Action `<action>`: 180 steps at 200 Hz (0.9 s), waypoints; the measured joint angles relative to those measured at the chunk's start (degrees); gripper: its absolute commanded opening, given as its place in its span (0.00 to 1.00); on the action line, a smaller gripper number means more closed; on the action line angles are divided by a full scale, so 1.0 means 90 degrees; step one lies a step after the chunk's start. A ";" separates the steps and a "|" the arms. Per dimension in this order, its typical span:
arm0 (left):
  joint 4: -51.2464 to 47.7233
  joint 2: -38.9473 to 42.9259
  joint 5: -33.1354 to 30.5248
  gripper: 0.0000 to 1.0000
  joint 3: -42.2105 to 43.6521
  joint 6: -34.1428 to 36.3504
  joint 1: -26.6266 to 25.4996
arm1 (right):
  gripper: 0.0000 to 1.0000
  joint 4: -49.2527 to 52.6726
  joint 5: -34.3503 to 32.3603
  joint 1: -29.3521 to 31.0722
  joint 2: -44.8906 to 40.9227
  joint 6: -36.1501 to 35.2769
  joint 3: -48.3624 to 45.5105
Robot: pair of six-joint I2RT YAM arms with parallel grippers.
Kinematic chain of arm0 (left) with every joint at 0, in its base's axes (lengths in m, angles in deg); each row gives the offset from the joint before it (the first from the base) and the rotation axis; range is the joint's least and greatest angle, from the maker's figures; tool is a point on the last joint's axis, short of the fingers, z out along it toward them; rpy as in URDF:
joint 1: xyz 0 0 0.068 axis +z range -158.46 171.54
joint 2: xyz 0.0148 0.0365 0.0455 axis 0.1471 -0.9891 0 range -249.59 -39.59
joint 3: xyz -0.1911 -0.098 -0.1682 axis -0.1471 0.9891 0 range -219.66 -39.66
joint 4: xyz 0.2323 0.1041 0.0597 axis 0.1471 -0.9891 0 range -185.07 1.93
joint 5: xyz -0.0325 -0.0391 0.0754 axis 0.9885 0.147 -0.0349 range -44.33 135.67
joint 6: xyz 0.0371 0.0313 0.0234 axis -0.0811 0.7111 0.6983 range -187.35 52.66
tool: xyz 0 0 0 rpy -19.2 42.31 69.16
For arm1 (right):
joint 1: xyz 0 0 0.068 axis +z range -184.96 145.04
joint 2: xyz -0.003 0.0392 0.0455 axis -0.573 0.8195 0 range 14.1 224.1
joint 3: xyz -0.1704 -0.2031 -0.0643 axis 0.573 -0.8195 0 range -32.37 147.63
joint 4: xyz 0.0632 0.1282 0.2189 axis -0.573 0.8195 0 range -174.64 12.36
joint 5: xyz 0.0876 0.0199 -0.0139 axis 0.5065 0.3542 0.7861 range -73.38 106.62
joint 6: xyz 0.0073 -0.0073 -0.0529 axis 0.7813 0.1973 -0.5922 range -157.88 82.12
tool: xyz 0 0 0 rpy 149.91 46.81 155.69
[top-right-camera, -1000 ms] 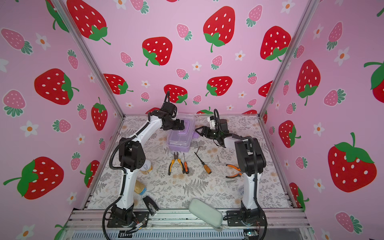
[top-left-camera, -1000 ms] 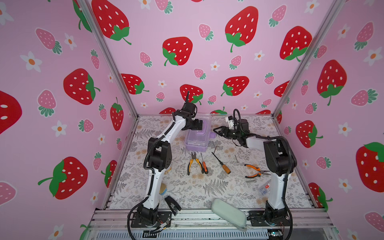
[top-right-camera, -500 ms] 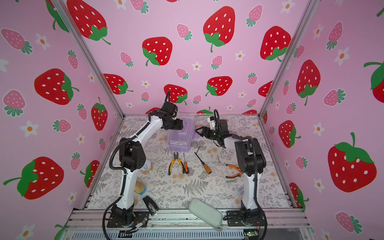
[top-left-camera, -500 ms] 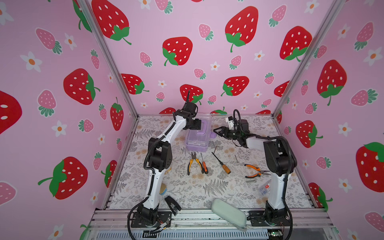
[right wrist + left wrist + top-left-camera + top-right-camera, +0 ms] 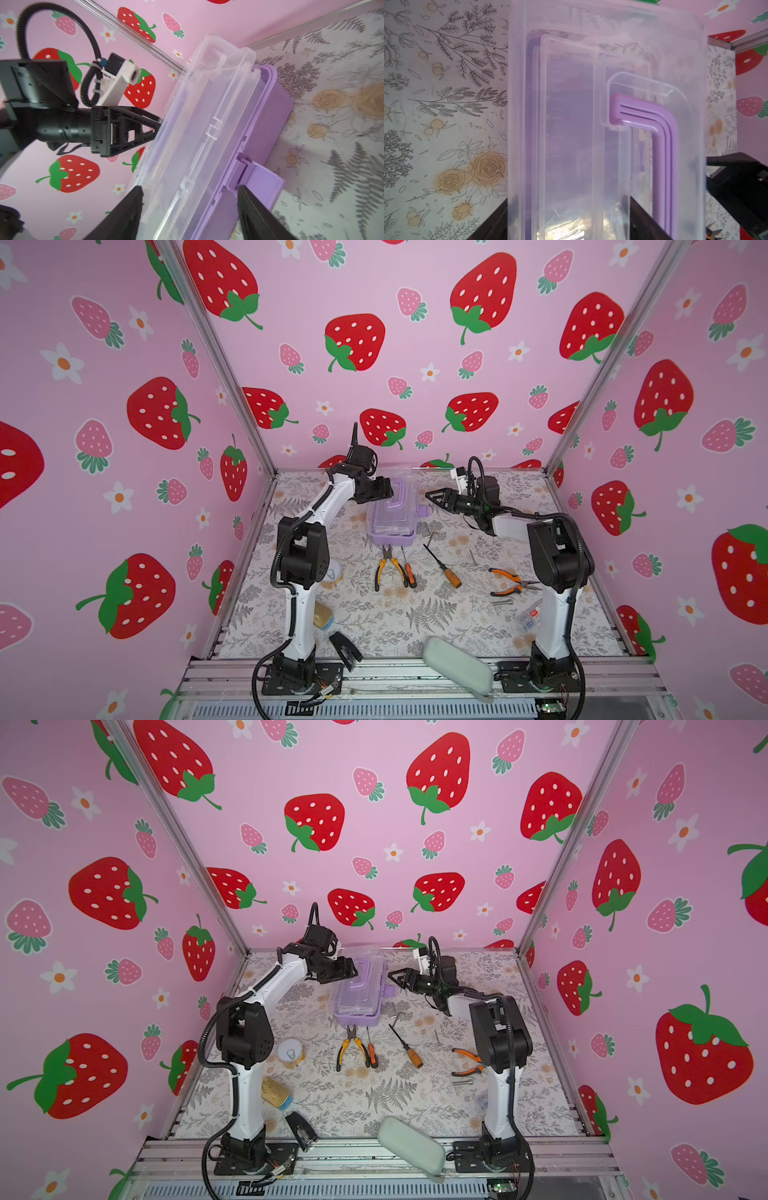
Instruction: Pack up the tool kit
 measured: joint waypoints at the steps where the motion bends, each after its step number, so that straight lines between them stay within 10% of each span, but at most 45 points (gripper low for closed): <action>1: 0.0005 0.0005 0.0007 0.46 0.0007 -0.0015 0.0005 | 0.53 -0.0012 0.0007 0.0007 0.0002 0.0049 0.0007; 13: 0.0080 0.0058 0.0126 0.44 0.0090 -0.0075 0.0061 | 0.27 -0.0083 0.0056 0.0063 0.0027 0.0100 0.0097; 44: 0.0265 0.0165 0.0316 0.43 0.0274 -0.0189 0.0148 | 0.00 -0.0153 0.0100 0.0192 0.0211 0.0226 0.0357; 162: 0.0765 0.0211 0.0886 0.40 0.0583 -0.0512 0.0372 | 0.00 0.1768 -0.0163 0.0573 0.1411 -0.0544 0.2127; 180: 0.0770 0.0211 0.0899 0.58 0.0583 -0.0534 0.0372 | 0.00 0.1775 -0.0078 0.0712 0.1462 -0.0520 0.2246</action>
